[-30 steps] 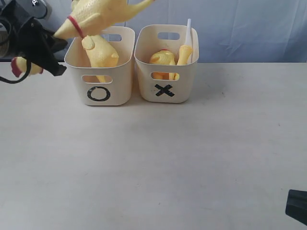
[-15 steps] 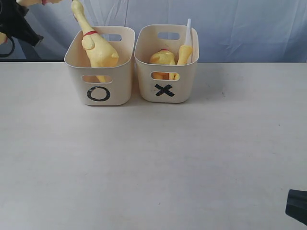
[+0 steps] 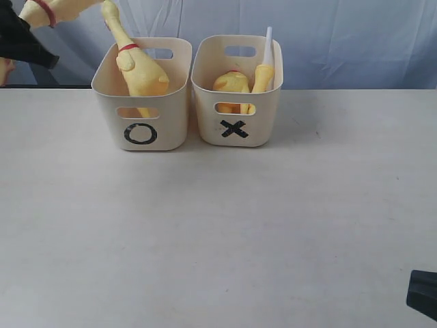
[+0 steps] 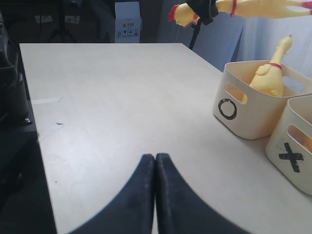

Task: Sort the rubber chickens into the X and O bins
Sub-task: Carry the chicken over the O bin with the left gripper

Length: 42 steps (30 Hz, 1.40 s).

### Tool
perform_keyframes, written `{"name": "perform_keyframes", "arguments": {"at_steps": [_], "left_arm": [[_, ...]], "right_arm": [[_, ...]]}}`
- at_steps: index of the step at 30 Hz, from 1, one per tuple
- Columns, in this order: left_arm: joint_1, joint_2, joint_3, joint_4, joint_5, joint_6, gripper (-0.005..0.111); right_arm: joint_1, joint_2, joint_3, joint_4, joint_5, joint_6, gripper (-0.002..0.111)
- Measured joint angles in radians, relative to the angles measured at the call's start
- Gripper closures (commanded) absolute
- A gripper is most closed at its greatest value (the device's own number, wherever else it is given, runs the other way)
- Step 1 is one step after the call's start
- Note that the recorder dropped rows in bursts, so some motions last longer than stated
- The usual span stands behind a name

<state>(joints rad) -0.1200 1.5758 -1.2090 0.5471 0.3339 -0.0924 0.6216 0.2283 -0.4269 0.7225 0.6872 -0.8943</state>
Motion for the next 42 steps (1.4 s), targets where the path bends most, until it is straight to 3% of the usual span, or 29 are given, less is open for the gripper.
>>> {"name": "perform_keyframes", "arguments": {"at_steps": [4, 10, 13, 19, 36, 42], "left_arm": [[0.000, 0.026, -0.100, -0.288, 0.164, 0.339, 0.107], [0.000, 0.123, -0.242, -0.394, 0.428, 0.385, 0.107], [-0.038, 0.153, -0.314, -0.392, 0.529, 0.387, 0.107], [-0.168, 0.173, -0.353, -0.140, 0.603, 0.359, 0.107], [-0.295, 0.276, -0.404, 0.324, 0.629, 0.269, 0.107], [-0.331, 0.293, -0.406, 0.426, 0.622, 0.267, 0.107]], "right_arm": [[0.000, 0.000, 0.000, 0.000, 0.000, 0.000, 0.108], [0.000, 0.000, 0.000, 0.000, 0.000, 0.000, 0.108], [0.000, 0.000, 0.000, 0.000, 0.000, 0.000, 0.108], [0.000, 0.000, 0.000, 0.000, 0.000, 0.000, 0.108], [0.000, 0.000, 0.000, 0.000, 0.000, 0.000, 0.108], [0.000, 0.000, 0.000, 0.000, 0.000, 0.000, 0.108]]}}
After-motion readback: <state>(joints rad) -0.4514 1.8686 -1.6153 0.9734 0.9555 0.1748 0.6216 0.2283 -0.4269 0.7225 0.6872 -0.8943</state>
